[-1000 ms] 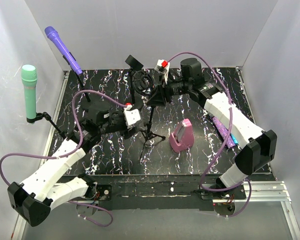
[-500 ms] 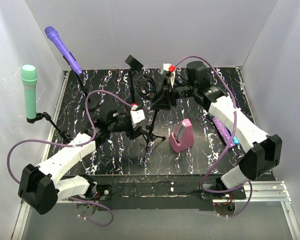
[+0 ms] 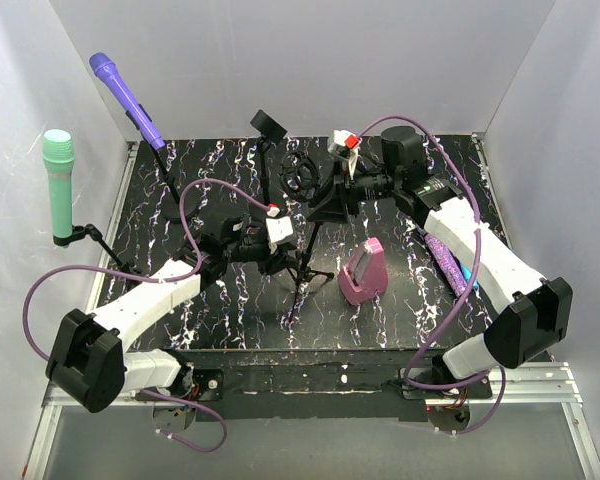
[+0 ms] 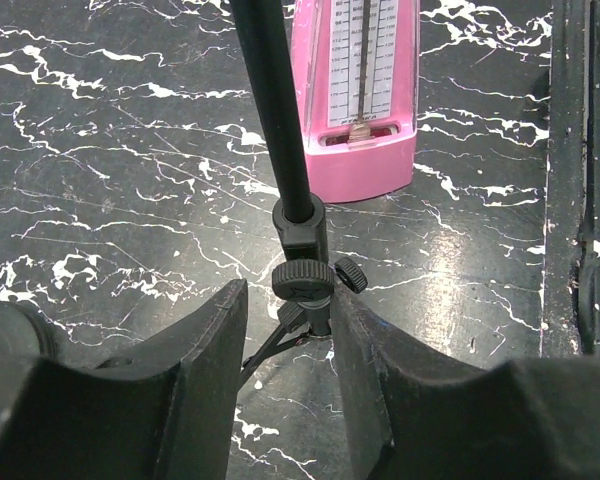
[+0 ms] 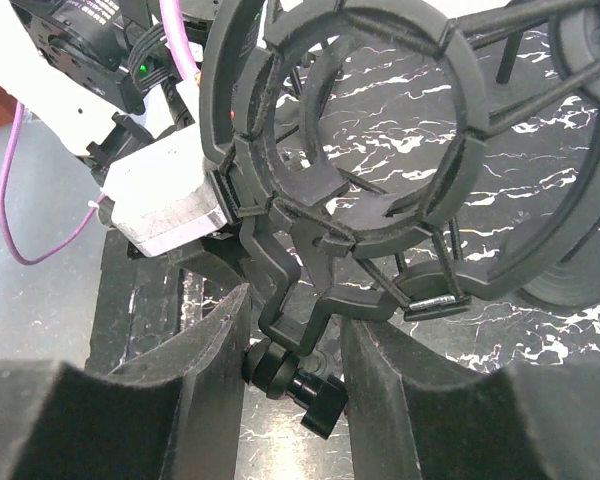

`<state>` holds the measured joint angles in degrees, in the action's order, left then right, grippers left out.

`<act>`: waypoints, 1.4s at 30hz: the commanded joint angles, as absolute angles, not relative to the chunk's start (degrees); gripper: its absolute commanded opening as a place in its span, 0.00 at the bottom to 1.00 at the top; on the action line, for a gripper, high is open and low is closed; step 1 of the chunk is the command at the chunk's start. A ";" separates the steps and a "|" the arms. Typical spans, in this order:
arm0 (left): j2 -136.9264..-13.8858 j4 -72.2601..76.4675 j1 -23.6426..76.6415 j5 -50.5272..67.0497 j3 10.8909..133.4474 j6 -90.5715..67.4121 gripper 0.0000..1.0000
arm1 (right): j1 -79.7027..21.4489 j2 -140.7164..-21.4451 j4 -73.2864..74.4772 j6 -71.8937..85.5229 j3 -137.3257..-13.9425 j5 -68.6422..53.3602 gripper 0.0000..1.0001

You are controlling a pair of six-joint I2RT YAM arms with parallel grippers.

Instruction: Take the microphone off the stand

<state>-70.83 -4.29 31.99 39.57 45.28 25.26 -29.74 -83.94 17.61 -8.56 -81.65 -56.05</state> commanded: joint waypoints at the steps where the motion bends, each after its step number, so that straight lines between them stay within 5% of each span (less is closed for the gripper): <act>1: -69.96 -3.25 31.90 41.13 46.05 24.70 0.36 | -29.53 -82.35 18.37 -8.35 -79.81 -55.02 0.01; 16: -71.81 -0.35 31.99 38.23 46.49 18.64 0.37 | -29.62 -81.56 16.70 -5.71 -78.14 -51.42 0.01; 20: -72.33 -0.35 32.08 38.49 46.76 16.79 0.26 | -29.62 -81.39 16.96 -5.45 -77.70 -50.89 0.01; 23: -72.60 -0.61 32.08 37.97 47.81 13.90 0.01 | -29.53 -80.86 16.96 -6.24 -77.43 -50.63 0.01; 36: -84.55 -5.20 23.03 57.21 59.86 -33.36 0.00 | -30.06 -73.74 19.08 -15.55 -73.30 -53.79 0.01; 42: -85.34 -9.22 22.94 61.08 61.35 -42.61 0.00 | -30.32 -72.69 16.44 -13.37 -71.90 -54.67 0.01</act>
